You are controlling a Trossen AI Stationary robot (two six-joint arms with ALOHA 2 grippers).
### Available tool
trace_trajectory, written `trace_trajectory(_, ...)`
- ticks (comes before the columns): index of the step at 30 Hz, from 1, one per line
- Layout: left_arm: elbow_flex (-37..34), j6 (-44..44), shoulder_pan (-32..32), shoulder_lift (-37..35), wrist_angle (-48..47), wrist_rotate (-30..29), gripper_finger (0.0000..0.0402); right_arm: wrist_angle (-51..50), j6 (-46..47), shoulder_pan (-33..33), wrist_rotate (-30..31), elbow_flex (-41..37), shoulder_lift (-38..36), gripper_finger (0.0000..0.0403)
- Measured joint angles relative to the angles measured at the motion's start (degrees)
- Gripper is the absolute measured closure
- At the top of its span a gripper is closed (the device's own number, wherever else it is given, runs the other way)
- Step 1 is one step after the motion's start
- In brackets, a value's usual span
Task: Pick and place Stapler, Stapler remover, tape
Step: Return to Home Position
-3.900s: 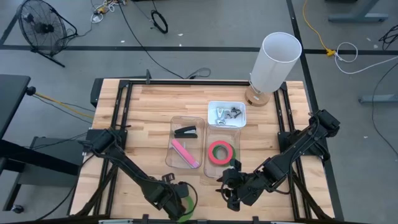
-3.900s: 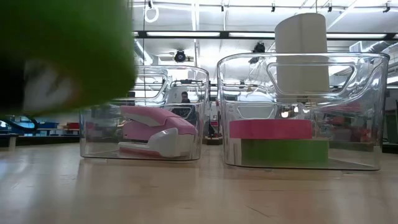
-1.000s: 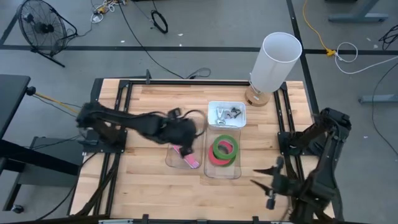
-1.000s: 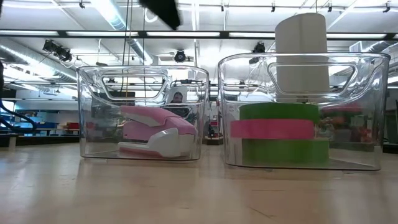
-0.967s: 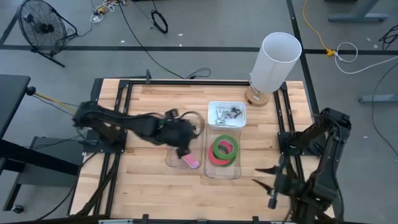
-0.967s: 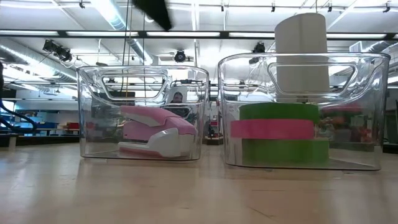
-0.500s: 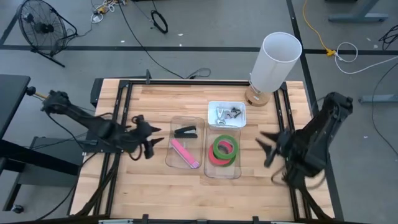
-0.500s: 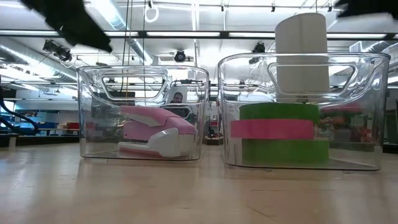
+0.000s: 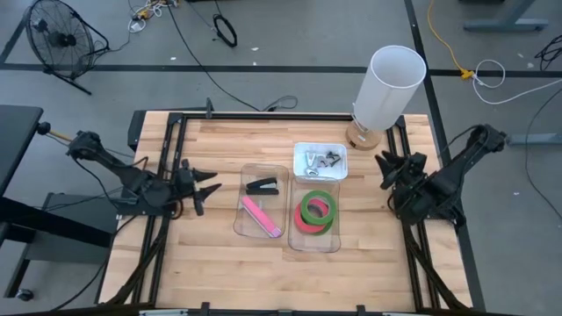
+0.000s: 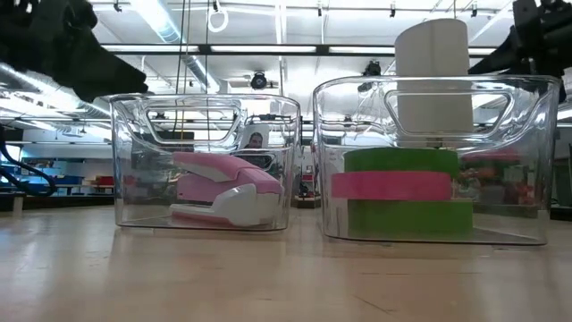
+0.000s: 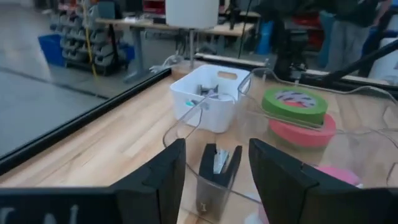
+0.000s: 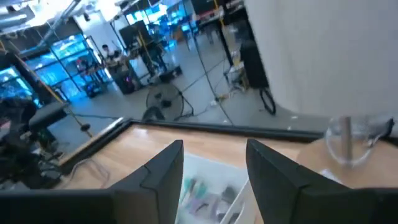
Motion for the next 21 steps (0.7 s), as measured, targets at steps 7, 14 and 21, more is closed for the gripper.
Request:
trace_trajectory(7,-4.7,6.4,0.8,-8.0,1.8,-2.0,0.0241,-0.6,-9.2,-4.6,4.2,-2.0,-7.5,0.0227)
trace_trajectory(14,-6.6,17.1,7.7,-12.9,8.0,-5.0,0.0268,0.8,-10.9,-10.3,6.4,-4.2,-11.3,0.0227)
trace_trajectory(21,-7.2,16.8,16.9,-13.7,12.0,10.8,0.0300,32.3,-34.1,-15.4,6.7,-10.5,-8.3,0.0227)
